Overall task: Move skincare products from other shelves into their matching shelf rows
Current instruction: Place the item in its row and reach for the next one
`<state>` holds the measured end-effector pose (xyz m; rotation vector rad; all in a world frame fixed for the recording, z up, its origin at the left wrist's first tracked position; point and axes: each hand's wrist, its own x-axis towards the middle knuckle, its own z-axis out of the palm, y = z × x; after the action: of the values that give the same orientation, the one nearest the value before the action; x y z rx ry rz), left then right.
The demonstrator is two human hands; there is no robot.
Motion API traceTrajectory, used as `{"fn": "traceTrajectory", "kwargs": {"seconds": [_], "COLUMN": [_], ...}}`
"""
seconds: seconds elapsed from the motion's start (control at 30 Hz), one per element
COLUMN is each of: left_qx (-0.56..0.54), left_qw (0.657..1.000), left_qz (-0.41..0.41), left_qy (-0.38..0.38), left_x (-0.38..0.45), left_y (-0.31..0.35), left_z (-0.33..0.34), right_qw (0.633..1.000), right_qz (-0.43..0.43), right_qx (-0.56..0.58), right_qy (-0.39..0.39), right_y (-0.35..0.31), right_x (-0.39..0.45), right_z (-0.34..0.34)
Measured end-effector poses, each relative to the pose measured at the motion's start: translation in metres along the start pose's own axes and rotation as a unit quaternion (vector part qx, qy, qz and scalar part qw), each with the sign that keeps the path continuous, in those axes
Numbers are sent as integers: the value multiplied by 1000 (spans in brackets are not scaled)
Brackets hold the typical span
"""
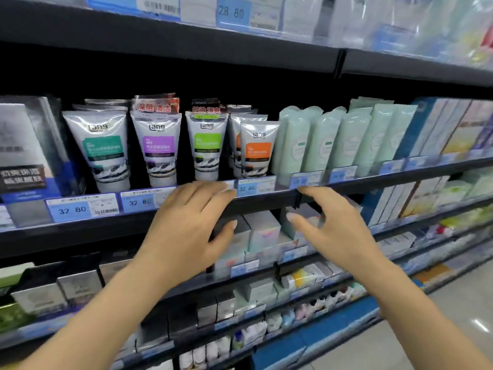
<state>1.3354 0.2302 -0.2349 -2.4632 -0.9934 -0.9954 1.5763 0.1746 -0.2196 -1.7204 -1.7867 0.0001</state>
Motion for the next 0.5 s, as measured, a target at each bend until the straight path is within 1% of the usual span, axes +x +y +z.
{"fn": "traceTrajectory", "kwargs": {"seconds": [0.07, 0.13, 0.27, 0.37, 0.5], "left_qx": [-11, -32, -74, -116, -171], "left_qw": [999, 997, 988, 976, 960], "left_qz": [30, 58, 104, 146, 189], "left_qy": [-18, -40, -88, -111, -116], "left_x": [-1, -3, -4, -4, -5], "left_y": [27, 60, 148, 232, 335], "left_z": [6, 16, 47, 61, 70], "right_qw": [999, 998, 991, 988, 978], "right_qz": [-17, -17, -24, 19, 93], "right_qx": [-35, -62, -128, -147, -179], "right_qy": [-17, -16, 31, 40, 46], "right_y": [16, 31, 70, 106, 150], "right_x": [-28, -61, -137, -201, -287], "right_z": [-9, -21, -58, -103, -165]}}
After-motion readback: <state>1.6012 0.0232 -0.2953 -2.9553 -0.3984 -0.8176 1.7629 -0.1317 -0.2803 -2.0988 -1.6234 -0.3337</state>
